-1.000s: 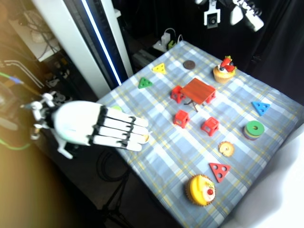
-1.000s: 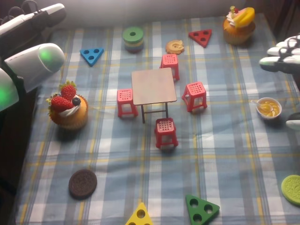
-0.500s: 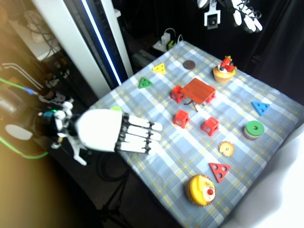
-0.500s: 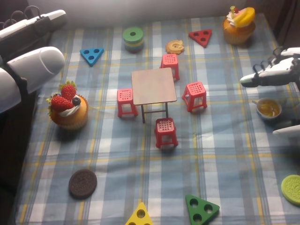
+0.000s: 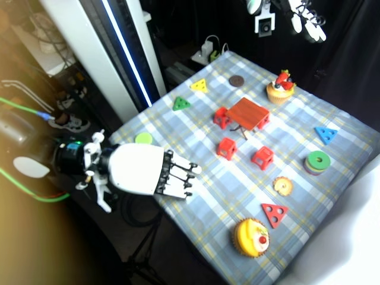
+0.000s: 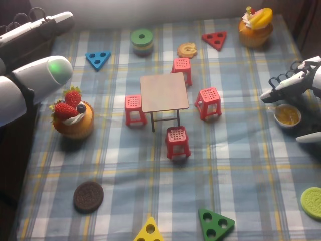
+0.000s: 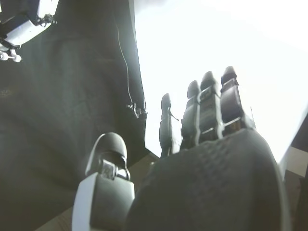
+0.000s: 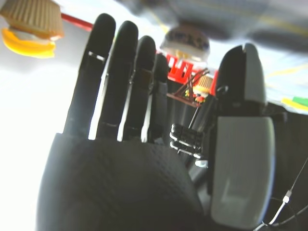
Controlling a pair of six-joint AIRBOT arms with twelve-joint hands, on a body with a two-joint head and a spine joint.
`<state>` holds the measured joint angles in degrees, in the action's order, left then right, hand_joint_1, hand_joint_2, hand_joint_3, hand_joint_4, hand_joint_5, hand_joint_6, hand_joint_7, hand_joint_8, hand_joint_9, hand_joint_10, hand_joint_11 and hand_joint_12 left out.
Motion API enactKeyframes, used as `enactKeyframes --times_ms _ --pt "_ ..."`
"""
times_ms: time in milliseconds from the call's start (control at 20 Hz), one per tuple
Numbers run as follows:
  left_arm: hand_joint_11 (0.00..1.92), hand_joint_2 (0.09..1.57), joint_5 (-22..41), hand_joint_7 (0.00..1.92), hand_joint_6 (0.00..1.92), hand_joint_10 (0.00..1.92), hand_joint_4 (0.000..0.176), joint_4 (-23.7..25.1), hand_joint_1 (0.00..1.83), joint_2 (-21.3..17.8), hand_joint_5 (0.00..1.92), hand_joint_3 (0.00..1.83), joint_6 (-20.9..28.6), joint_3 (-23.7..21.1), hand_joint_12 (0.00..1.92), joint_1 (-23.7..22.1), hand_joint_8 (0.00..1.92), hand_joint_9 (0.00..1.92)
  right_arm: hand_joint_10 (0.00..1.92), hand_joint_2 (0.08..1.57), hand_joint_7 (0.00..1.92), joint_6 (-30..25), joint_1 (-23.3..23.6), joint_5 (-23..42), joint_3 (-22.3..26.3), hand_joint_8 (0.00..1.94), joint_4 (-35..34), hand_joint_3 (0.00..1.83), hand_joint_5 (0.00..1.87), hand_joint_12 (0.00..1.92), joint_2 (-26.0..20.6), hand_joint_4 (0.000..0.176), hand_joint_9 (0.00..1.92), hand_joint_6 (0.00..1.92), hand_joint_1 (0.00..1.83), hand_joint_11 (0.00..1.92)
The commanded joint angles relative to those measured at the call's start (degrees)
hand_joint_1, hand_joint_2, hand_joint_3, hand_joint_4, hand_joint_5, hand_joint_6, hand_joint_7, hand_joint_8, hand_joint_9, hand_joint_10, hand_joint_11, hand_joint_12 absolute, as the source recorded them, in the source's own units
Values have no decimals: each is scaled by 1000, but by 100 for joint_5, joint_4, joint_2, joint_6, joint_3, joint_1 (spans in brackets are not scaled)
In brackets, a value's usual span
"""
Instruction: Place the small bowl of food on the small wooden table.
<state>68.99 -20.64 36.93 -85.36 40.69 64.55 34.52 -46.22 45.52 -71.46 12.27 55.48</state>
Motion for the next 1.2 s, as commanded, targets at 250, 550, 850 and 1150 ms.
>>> enactKeyframes --times_ms 250,550,850,1150 --pt "32 1205 737 164 1 3 163 20 124 7 260 2 73 33 37 -73 3 123 55 966 1168 -19 69 572 -26 17 -143 0 790 1113 -8 0 1185 2 1079 698" --pt "24 1204 738 172 0 4 156 0 136 23 255 0 77 37 43 -73 3 129 121 992 1276 -19 78 572 -27 12 -143 0 917 1279 6 0 1306 4 1048 817" --pt "12 1200 738 176 0 1 160 -27 152 23 248 0 77 35 52 -73 0 136 48 1003 1162 -19 83 572 -42 0 -144 1 1024 1206 40 0 1167 12 943 618" --pt "22 1202 740 164 4 4 176 -53 131 28 232 0 77 35 75 -72 5 138 44 1042 1109 -19 166 618 -44 872 -147 0 1243 1283 38 0 1242 430 1252 654"
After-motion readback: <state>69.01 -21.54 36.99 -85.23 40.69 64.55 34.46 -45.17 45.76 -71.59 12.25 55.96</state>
